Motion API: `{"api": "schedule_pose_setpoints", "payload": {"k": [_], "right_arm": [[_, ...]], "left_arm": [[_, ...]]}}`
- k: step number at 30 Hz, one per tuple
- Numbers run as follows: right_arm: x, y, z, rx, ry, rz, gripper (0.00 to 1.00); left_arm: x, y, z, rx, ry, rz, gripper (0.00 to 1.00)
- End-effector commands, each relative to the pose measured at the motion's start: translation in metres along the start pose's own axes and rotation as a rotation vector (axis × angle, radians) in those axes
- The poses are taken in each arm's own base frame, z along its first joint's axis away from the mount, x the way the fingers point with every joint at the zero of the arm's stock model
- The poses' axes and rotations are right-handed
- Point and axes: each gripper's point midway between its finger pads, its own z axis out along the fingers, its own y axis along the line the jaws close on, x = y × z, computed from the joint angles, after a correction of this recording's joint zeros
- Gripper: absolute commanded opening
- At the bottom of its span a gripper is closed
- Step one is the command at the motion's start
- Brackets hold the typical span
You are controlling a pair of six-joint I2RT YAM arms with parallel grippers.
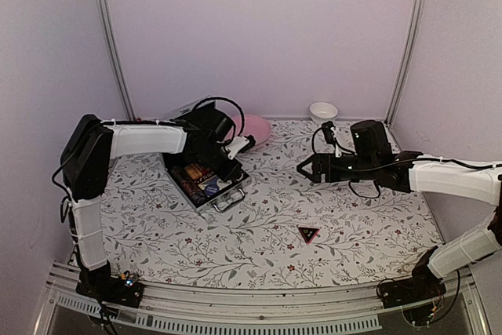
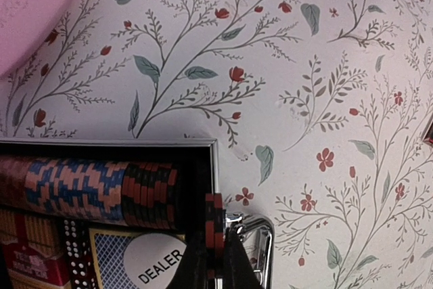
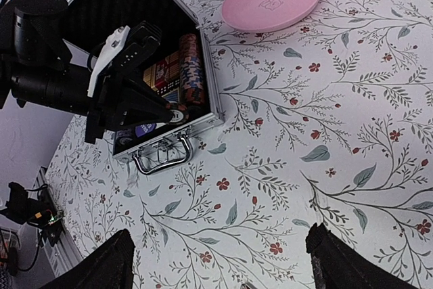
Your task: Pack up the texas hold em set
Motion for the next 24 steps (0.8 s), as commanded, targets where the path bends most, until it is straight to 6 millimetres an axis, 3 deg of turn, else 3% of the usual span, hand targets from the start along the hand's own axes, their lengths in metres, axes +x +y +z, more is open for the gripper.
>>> {"api": "schedule_pose_setpoints", "payload": {"k": [1, 24], "right_arm": [[-0.007, 0.004, -0.001, -0.024, -0.023, 0.0, 0.89], [-0.003, 0.004, -0.002, -0.039, -0.018, 0.001, 0.89]], "left_arm": [[-0.015, 0.003, -0.001, -0.039, -0.028, 0.054, 0.0], [-0.009, 0.012, 0.009, -0.087, -0.002, 0.089, 0.0]]}}
